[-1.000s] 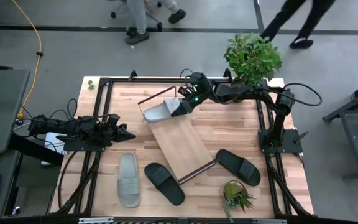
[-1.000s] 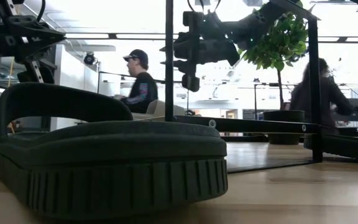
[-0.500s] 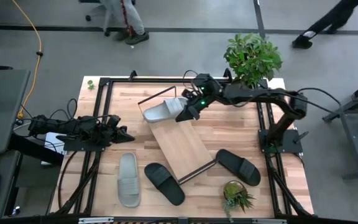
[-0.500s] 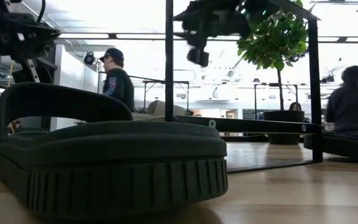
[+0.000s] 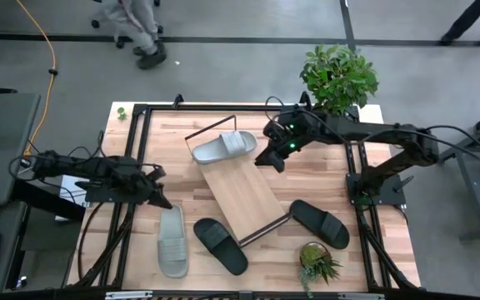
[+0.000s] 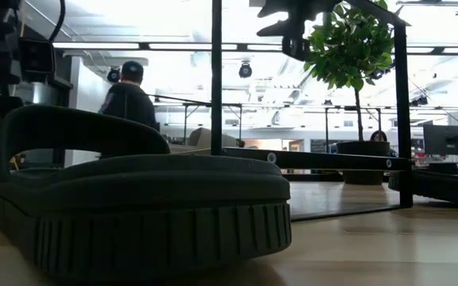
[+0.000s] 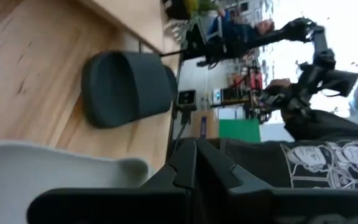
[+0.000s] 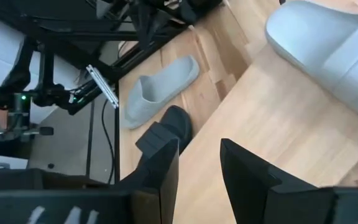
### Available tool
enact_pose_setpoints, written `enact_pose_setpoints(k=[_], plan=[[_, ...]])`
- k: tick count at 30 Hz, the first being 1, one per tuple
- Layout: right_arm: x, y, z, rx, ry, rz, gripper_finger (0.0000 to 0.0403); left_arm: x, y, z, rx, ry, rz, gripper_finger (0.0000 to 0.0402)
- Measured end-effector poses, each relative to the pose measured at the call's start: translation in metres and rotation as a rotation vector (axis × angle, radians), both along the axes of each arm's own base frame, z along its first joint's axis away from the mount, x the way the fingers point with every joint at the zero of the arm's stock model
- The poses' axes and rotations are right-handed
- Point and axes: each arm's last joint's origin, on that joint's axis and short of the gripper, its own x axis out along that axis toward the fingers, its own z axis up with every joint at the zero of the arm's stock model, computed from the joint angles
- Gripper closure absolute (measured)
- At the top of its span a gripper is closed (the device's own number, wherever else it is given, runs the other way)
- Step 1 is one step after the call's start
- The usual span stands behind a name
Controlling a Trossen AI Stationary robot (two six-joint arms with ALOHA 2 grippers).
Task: Pick and place slides into the shelf
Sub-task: Put the gray slipper on the shelf
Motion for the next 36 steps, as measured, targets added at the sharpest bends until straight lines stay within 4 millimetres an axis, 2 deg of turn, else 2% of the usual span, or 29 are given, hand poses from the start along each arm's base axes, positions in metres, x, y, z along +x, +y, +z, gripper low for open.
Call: enact_pose_setpoints(k=[7,11,16,20,23,28,36], plan=[[-0.001,0.011,0.001,0.003,0.013,0.008,0.0292,0.004,-0.004,-0.007,-0.055,0.101,-0.152,0.0401],[0.000,0.017,0.000,-0.019,0.029,-0.006,0.0292,0.007,-0.005,-0.010,-0.020,0.109,-0.191,0.0397],[0.001,0.026,-0.001,-0.034,0.036,-0.007,0.0292,0.014,-0.005,-0.005,0.001,0.047,-0.194,0.0341],[0.001,0.032,-0.001,-0.022,0.045,-0.007,0.0293,0.017,-0.006,-0.009,-0.021,0.090,-0.240,0.0287],[0.002,0.036,-0.001,-0.034,0.048,-0.008,0.0292,0.020,-0.007,-0.013,-0.042,0.130,-0.282,0.0264],[0.001,0.040,-0.002,-0.047,0.054,-0.014,0.0292,0.026,-0.010,-0.018,-0.064,0.188,-0.338,0.0257],[0.001,0.039,-0.002,-0.052,0.053,-0.012,0.0292,0.044,-0.023,-0.010,0.087,0.192,-0.428,0.0257]])
